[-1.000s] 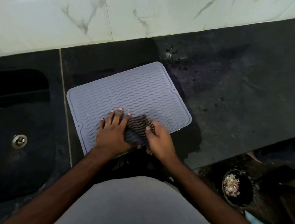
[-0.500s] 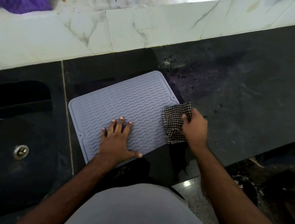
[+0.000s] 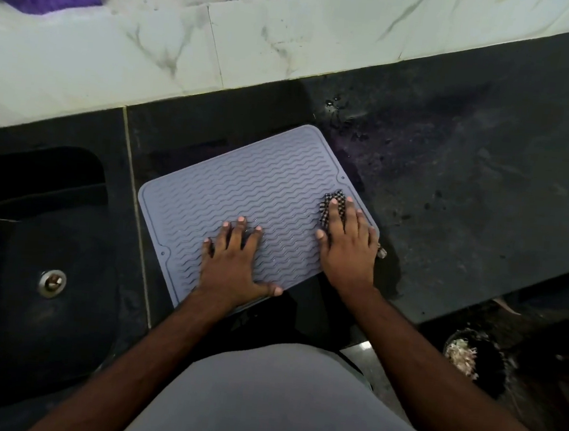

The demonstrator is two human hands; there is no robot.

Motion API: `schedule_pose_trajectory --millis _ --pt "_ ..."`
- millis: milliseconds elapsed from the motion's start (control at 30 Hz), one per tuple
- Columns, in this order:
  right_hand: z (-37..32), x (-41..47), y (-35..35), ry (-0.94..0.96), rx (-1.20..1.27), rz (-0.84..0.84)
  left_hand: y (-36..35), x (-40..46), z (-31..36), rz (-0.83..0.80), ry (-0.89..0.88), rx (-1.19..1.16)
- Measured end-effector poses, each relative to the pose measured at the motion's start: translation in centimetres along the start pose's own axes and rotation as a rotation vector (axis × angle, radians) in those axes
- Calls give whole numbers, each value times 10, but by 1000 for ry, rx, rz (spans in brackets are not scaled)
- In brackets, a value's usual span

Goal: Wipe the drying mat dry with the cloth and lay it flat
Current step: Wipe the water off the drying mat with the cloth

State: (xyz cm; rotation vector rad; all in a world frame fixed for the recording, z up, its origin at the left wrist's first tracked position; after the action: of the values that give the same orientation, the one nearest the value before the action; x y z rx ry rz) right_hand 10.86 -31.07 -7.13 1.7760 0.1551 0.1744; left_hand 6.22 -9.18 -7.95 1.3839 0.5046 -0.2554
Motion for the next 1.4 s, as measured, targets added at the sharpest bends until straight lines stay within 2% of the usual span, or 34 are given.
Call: schedule_pose_trajectory --millis 133,233,333,433,633,800,1000,1033,1200,1300,1400 --pt "14 12 7 23 71 -94 0 0 0 -14 1 -5" --pt "10 18 27 33 141 -10 -2 0 -2 -12 -4 -15" --pt "-31 10 26 212 171 -33 -4 1 -3 -11 -1 -14" --pt "-61 1 12 321 -39 -130 -4 1 -3 -10 8 -11" --pt "-36 28 28 409 -245 -92 0 2 -3 -18 14 -2" --pt "7 40 39 255 -237 -100 4 0 -2 0 17 36" --pt "29 44 60 -141 -125 4 1 1 -1 -42 41 50" --pt "23 42 63 -147 -92 24 0 2 -1 -46 46 48" --pt "-77 35 48 333 101 -42 0 3 1 -60 68 66" --pt "-103 27 11 316 202 -83 2 2 2 -61 89 62" --pt "-100 26 -12 305 171 -80 1 1 1 -62 83 35"
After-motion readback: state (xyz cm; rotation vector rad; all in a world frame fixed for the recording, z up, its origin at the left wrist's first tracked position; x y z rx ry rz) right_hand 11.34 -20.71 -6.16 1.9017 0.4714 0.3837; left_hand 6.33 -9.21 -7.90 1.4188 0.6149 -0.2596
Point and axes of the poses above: each hand's wrist, its own x-axis towards the middle knuckle, its own y-axis out of the back of the hand, z = x × y, the point moved 9 cm from there along x, towards the middle knuckle, and after that the axes turned 13 degrees about y, right-handed, at the moved point
